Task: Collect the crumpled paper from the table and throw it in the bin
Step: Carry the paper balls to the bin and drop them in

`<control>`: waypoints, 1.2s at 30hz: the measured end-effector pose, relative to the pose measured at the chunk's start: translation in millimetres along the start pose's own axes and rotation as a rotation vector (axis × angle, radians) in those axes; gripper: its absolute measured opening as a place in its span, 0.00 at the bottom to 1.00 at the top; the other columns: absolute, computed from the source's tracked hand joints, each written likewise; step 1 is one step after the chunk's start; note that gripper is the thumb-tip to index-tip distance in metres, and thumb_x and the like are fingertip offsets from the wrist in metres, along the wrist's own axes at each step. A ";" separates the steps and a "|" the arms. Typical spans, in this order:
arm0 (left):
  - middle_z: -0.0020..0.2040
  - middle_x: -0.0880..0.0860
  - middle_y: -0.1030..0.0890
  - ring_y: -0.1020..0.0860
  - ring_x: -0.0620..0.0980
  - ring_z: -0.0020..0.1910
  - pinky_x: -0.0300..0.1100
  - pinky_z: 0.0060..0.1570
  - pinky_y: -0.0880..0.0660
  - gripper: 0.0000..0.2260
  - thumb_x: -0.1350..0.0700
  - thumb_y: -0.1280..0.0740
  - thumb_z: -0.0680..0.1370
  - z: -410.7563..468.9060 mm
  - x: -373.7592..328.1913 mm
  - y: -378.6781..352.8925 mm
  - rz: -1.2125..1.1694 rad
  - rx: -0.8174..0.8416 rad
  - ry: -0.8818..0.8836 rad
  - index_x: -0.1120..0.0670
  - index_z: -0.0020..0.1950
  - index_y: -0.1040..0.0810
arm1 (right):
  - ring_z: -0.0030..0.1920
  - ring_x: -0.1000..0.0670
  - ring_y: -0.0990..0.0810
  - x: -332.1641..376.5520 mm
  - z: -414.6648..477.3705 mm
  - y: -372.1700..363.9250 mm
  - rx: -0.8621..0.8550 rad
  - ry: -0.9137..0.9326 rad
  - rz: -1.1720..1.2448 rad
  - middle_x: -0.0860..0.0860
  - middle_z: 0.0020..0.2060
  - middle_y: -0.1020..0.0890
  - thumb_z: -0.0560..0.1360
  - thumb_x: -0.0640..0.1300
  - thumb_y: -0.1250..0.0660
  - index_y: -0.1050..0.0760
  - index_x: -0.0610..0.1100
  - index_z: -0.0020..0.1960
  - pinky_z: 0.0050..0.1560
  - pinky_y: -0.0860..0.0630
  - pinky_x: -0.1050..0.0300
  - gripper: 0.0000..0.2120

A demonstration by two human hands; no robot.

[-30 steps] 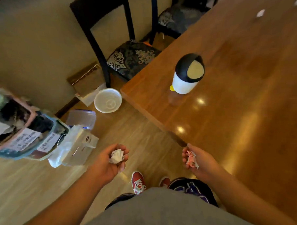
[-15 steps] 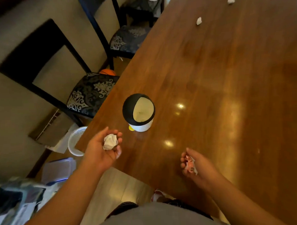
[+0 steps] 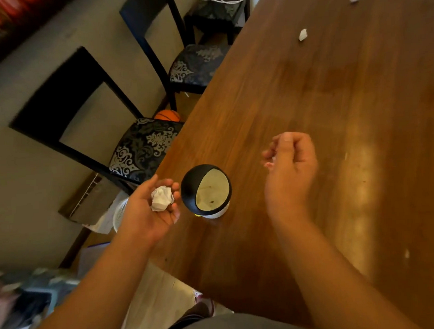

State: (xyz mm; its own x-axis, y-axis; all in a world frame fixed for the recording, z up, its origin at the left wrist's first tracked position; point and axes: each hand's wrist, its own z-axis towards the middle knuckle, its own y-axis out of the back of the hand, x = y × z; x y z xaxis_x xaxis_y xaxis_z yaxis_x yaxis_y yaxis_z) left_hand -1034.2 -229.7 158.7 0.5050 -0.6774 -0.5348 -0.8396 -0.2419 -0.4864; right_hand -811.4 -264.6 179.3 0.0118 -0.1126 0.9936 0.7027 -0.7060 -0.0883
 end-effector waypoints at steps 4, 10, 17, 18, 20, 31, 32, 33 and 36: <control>0.41 0.52 0.17 0.20 0.46 0.34 0.36 0.30 0.26 0.11 0.48 0.35 0.74 1.9 -6.6 10.0 0.002 -0.031 0.023 0.55 0.42 0.20 | 0.59 0.49 0.22 -50.2 -33.4 -37.8 0.480 -0.052 -0.374 0.49 0.58 0.20 0.79 0.56 0.44 0.25 0.51 0.61 0.59 0.24 0.42 0.17; 0.43 0.55 0.18 0.19 0.48 0.37 0.39 0.32 0.23 0.11 0.50 0.33 0.72 3.7 -20.8 13.1 0.054 0.003 0.009 0.56 0.46 0.20 | 0.76 0.54 0.43 -90.6 -47.0 -10.3 0.464 -0.048 -0.606 0.53 0.75 0.36 0.76 0.67 0.52 0.40 0.54 0.75 0.73 0.45 0.53 0.31; 0.49 0.43 0.21 0.21 0.40 0.47 0.36 0.46 0.23 0.07 0.55 0.30 0.75 3.0 -8.2 -35.1 1.268 0.197 -0.677 0.45 0.51 0.24 | 0.65 0.53 0.28 -105.4 -57.8 46.2 0.431 -0.307 -0.668 0.54 0.65 0.25 0.73 0.70 0.49 0.31 0.53 0.69 0.63 0.26 0.47 0.32; 0.50 0.41 0.23 0.23 0.38 0.48 0.31 0.47 0.26 0.08 0.53 0.31 0.75 1.9 -6.2 -44.0 1.450 0.325 -0.856 0.44 0.52 0.25 | 0.62 0.54 0.26 -107.8 -62.5 53.2 0.427 -0.337 -0.666 0.54 0.63 0.24 0.73 0.68 0.47 0.30 0.53 0.67 0.61 0.24 0.49 0.30; 0.53 0.43 0.24 0.26 0.40 0.52 0.32 0.49 0.29 0.11 0.49 0.34 0.75 3.9 -2.3 -59.2 1.741 0.574 -1.123 0.46 0.57 0.26 | 0.59 0.54 0.24 -112.7 -72.9 64.2 0.407 -0.372 -0.668 0.54 0.60 0.22 0.75 0.64 0.43 0.28 0.52 0.65 0.57 0.24 0.55 0.24; 0.64 0.52 0.23 0.34 0.55 0.72 0.55 0.68 0.34 0.20 0.41 0.33 0.72 10.8 7.1 -49.8 2.286 0.600 -1.191 0.50 0.59 0.23 | 0.50 0.60 0.22 -126.9 -106.9 96.4 0.324 -0.429 -0.699 0.59 0.50 0.21 0.75 0.61 0.37 0.25 0.56 0.59 0.46 0.25 0.63 0.15; 0.61 0.50 0.22 0.30 0.53 0.68 0.53 0.63 0.29 0.18 0.41 0.35 0.74 6.7 9.2 -46.3 2.212 0.637 -1.217 0.50 0.58 0.23 | 0.48 0.60 0.22 -127.1 -109.7 98.0 0.326 -0.431 -0.710 0.60 0.48 0.20 0.75 0.61 0.37 0.25 0.58 0.55 0.45 0.25 0.62 0.13; 0.58 0.49 0.21 0.26 0.50 0.62 0.50 0.58 0.26 0.17 0.41 0.38 0.75 2.6 12.2 -41.7 2.155 0.679 -1.205 0.49 0.58 0.23 | 0.46 0.59 0.21 -126.9 -113.3 99.3 0.325 -0.437 -0.711 0.59 0.46 0.19 0.75 0.61 0.38 0.24 0.59 0.52 0.44 0.23 0.61 0.11; 0.55 0.44 0.22 0.24 0.42 0.52 0.39 0.48 0.25 0.18 0.37 0.45 0.77 -9.9 28.1 -16.7 2.068 0.832 -0.974 0.45 0.59 0.26 | 0.42 0.59 0.20 -123.5 -133.2 102.2 0.283 -0.492 -0.688 0.58 0.42 0.18 0.75 0.60 0.37 0.23 0.57 0.48 0.44 0.20 0.54 0.09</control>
State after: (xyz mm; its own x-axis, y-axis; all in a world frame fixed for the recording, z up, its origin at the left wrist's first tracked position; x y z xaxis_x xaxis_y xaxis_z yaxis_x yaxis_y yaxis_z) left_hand -1008.0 -251.6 158.7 -0.3873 0.8357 -0.3894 -0.0759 0.3920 0.9168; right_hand -835.8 -416.0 38.1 -0.2196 0.6314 0.7437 0.8154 -0.2997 0.4952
